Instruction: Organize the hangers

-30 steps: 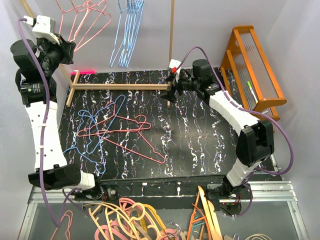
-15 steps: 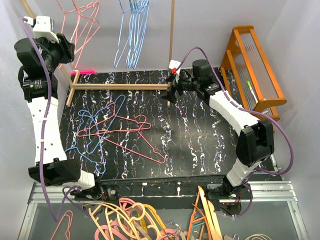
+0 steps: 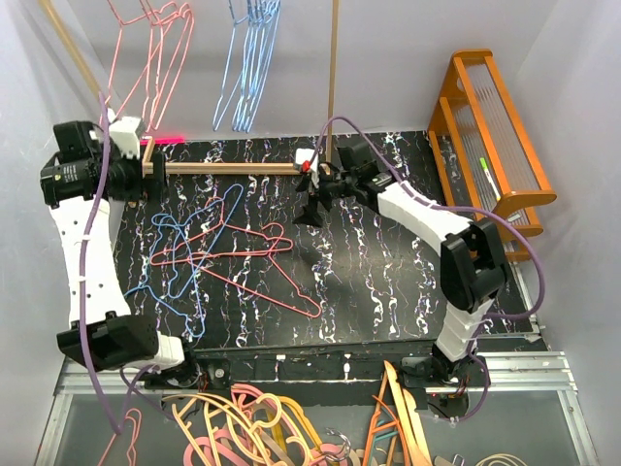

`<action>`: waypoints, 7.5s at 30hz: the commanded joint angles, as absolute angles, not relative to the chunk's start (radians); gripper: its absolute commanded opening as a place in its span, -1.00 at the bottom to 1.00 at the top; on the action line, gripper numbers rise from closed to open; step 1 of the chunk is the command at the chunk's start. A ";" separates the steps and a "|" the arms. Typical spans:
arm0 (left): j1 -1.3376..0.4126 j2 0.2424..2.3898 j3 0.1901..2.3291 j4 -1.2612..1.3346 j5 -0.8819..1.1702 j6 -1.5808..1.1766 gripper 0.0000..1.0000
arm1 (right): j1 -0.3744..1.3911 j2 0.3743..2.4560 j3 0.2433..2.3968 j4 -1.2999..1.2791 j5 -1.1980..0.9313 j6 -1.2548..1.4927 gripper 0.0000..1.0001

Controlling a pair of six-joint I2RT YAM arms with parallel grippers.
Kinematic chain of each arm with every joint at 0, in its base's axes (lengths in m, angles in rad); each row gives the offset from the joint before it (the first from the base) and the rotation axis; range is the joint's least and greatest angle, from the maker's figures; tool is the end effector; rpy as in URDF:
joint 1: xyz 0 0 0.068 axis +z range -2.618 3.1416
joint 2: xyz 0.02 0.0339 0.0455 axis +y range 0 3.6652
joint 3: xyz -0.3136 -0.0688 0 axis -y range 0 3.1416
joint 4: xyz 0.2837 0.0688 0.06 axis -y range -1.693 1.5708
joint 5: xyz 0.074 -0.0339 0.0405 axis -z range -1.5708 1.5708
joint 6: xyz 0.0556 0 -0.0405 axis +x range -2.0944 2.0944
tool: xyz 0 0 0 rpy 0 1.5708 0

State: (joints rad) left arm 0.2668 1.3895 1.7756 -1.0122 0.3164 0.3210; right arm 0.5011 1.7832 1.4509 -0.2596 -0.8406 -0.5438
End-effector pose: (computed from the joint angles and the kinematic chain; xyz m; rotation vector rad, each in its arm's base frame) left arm 0.3002 0.0641 0.5101 0.2339 2.1488 -0.0101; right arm 0.3889 0.2602 0.3222 -1.4136 1.4988 0.8728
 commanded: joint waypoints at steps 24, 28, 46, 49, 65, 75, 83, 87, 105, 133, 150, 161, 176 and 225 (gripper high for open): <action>0.386 1.609 1.394 -1.060 0.309 0.371 0.39 | 0.653 1.892 1.422 -0.064 -0.890 -0.435 0.97; 0.317 1.631 1.297 -0.980 0.252 0.370 0.22 | 0.652 1.873 1.413 -0.031 -0.868 -0.368 0.97; 0.305 1.685 1.121 -0.740 0.183 0.313 0.06 | 0.668 1.839 1.401 -0.066 -0.839 -0.374 0.97; 0.306 1.682 1.093 -0.747 0.194 0.314 -0.03 | 0.672 1.839 1.398 -0.066 -0.836 -0.376 0.97; 0.305 1.696 0.989 -0.707 0.164 0.287 -0.06 | 0.686 1.849 1.388 -0.070 -0.829 -0.401 0.97; 0.307 1.761 0.988 -0.690 0.189 0.288 -1.00 | 0.697 1.855 1.393 -0.088 -0.815 -0.423 0.97; 0.307 1.616 1.225 -0.886 0.266 0.315 -1.00 | 0.696 1.848 1.412 -0.112 -0.768 -0.469 0.97; 0.308 1.503 1.360 -1.007 0.239 0.370 -1.00 | 0.693 1.823 1.426 -0.113 -0.711 -0.503 0.97; 0.287 1.072 1.487 -1.224 -0.022 0.555 -1.00 | 0.648 1.678 1.416 -0.137 -0.656 -0.459 0.97; 0.292 0.943 1.533 -0.674 -0.251 1.217 -1.00 | 0.598 1.591 1.256 0.207 -0.810 -0.017 0.98; -0.020 1.192 1.526 -0.033 -0.495 1.600 -1.00 | 0.537 1.610 1.296 0.265 -0.958 0.135 0.98; -0.130 1.519 1.788 0.198 -0.764 1.623 -1.00 | 0.519 1.589 1.279 0.255 -0.989 0.136 0.98; -0.257 1.677 1.885 0.332 -0.812 1.734 -1.00 | 0.477 1.555 1.229 0.317 -1.003 0.181 0.98; -0.348 1.640 1.689 0.200 -0.858 1.701 -1.00 | 0.446 1.557 1.190 0.393 -1.025 0.312 1.00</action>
